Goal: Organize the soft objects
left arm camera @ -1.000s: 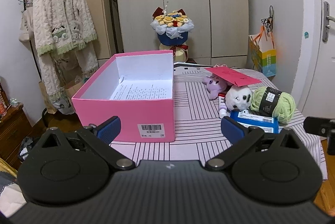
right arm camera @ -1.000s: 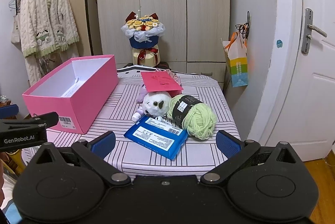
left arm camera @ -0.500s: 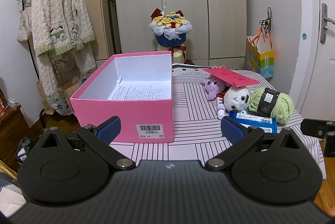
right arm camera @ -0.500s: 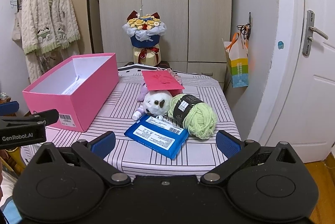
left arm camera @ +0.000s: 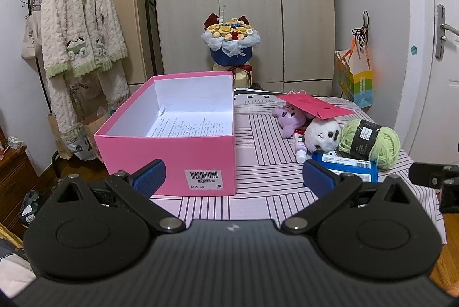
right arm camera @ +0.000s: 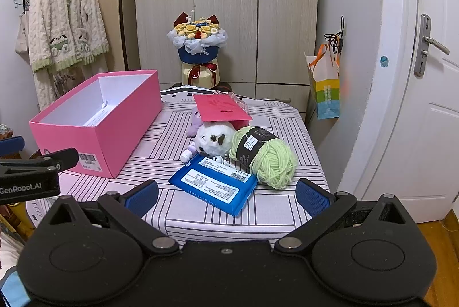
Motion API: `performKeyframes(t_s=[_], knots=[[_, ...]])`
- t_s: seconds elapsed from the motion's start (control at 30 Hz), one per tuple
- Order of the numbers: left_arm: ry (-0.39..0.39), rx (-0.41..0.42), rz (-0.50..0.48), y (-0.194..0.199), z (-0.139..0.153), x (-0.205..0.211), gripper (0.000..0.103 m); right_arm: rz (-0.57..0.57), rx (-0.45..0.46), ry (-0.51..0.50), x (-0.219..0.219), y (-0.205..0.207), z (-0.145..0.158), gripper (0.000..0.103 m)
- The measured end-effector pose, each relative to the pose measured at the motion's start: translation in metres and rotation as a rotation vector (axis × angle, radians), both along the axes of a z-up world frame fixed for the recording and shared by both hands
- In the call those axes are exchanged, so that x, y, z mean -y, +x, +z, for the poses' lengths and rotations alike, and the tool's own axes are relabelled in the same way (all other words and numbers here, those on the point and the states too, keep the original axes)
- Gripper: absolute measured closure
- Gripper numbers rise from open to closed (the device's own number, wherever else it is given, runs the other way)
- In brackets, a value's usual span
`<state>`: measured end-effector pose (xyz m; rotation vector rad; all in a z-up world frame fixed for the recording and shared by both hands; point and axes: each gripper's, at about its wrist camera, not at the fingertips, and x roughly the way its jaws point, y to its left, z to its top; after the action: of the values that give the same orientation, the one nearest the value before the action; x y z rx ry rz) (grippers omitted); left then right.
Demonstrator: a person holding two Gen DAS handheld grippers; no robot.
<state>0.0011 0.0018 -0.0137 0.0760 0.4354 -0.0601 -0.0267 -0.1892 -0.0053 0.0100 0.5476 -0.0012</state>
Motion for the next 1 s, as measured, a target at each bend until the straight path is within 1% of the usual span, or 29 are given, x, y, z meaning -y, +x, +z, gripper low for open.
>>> performKeyframes(t_s=[0.67, 0.83, 1.0], knots=[[-0.011, 0.01, -0.029, -0.004, -0.001, -0.001, 0.0, 0.004, 0.0, -0.003, 0.001, -0.001, -0.002, 0.0], [-0.033, 0.012, -0.065, -0.001, 0.003, 0.001, 0.0, 0.005, -0.005, -0.008, 0.003, 0.001, 0.0, 0.0], [-0.027, 0.036, -0.114, 0.004, 0.009, 0.01, 0.0, 0.016, -0.015, -0.018, 0.006, 0.008, 0.003, 0.0]])
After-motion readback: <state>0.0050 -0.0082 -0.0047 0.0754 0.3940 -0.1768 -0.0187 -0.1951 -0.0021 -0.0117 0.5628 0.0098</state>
